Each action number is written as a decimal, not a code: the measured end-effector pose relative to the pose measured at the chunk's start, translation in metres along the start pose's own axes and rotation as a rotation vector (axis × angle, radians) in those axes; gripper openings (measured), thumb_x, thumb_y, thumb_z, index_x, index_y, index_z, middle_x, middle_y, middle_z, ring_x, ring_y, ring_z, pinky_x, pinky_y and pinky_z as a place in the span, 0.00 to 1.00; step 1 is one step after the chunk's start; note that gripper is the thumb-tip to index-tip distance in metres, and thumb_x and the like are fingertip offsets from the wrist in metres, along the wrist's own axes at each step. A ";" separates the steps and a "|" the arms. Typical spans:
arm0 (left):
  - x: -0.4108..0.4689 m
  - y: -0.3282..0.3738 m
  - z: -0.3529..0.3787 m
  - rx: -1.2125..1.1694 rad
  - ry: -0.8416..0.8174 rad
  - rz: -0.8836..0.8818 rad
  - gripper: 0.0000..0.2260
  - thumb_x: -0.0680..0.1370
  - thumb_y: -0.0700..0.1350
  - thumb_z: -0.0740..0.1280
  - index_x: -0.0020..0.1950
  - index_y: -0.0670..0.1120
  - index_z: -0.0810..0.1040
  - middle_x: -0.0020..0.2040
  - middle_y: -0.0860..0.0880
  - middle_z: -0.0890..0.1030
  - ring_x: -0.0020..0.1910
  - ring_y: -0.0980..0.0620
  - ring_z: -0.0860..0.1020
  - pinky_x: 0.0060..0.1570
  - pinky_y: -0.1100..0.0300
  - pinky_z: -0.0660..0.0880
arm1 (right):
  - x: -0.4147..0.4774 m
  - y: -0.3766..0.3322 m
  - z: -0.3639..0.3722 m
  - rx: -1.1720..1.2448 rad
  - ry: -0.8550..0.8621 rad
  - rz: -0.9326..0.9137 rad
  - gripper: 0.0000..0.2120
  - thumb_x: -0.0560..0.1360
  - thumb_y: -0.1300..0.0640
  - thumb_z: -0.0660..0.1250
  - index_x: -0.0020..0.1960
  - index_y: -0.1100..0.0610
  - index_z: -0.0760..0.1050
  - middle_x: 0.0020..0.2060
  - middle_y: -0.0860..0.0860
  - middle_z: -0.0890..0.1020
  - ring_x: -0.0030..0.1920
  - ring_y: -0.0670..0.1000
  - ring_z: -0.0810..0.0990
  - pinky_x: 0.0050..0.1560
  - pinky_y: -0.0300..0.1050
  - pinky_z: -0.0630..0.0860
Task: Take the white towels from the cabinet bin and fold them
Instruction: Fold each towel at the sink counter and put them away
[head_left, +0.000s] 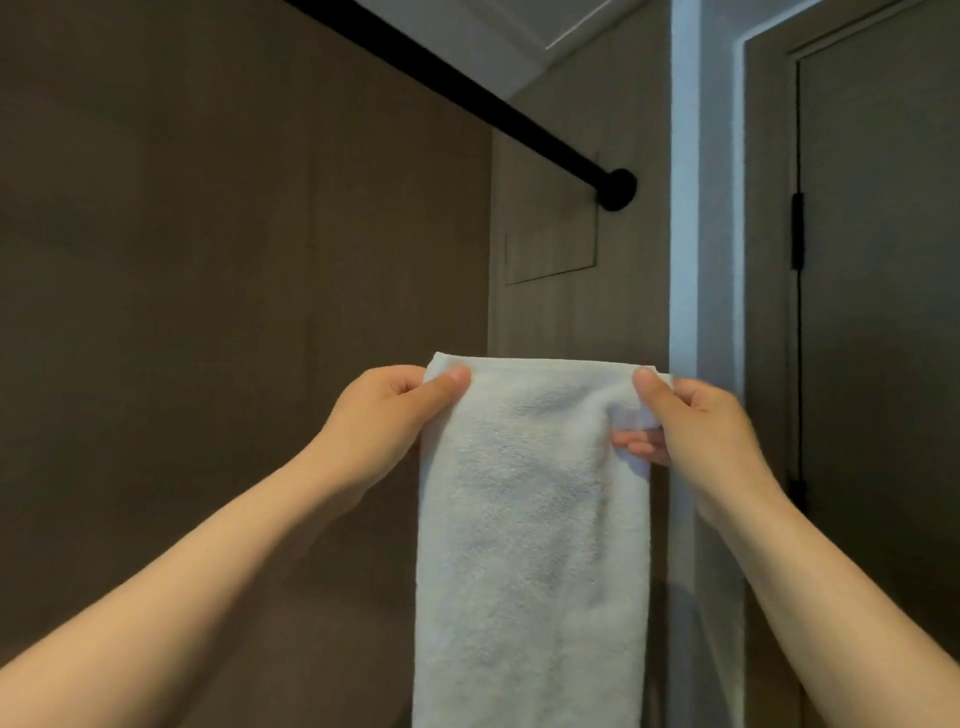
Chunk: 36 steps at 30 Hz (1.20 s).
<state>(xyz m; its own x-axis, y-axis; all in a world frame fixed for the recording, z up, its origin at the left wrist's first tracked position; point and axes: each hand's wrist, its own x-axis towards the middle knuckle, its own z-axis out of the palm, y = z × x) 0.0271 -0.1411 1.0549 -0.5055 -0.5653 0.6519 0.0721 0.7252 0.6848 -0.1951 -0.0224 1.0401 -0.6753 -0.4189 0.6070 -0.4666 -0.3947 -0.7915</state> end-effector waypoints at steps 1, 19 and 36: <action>0.009 0.003 0.007 0.014 -0.006 -0.017 0.32 0.73 0.64 0.67 0.41 0.31 0.72 0.36 0.37 0.73 0.33 0.49 0.70 0.38 0.56 0.65 | 0.012 0.003 -0.006 0.030 -0.004 0.017 0.17 0.79 0.50 0.66 0.50 0.66 0.76 0.48 0.67 0.82 0.31 0.50 0.84 0.36 0.41 0.81; 0.160 -0.008 0.090 -0.373 0.164 -0.026 0.14 0.79 0.47 0.67 0.50 0.35 0.78 0.41 0.39 0.85 0.43 0.46 0.85 0.38 0.63 0.82 | 0.175 0.073 0.006 0.135 0.043 -0.341 0.07 0.71 0.52 0.72 0.48 0.50 0.79 0.43 0.48 0.86 0.47 0.50 0.85 0.55 0.56 0.79; 0.242 0.038 0.124 0.398 0.796 0.613 0.16 0.81 0.50 0.64 0.43 0.40 0.83 0.37 0.51 0.85 0.39 0.58 0.84 0.43 0.50 0.81 | 0.282 0.062 0.057 0.105 0.137 -0.957 0.34 0.73 0.56 0.73 0.74 0.62 0.60 0.70 0.59 0.68 0.64 0.43 0.66 0.58 0.16 0.57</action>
<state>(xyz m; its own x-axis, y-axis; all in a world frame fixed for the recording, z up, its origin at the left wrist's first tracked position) -0.1993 -0.2019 1.1980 0.2361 -0.0514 0.9704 -0.2346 0.9660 0.1083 -0.3820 -0.2119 1.1667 -0.1002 0.2133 0.9718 -0.8040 -0.5928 0.0472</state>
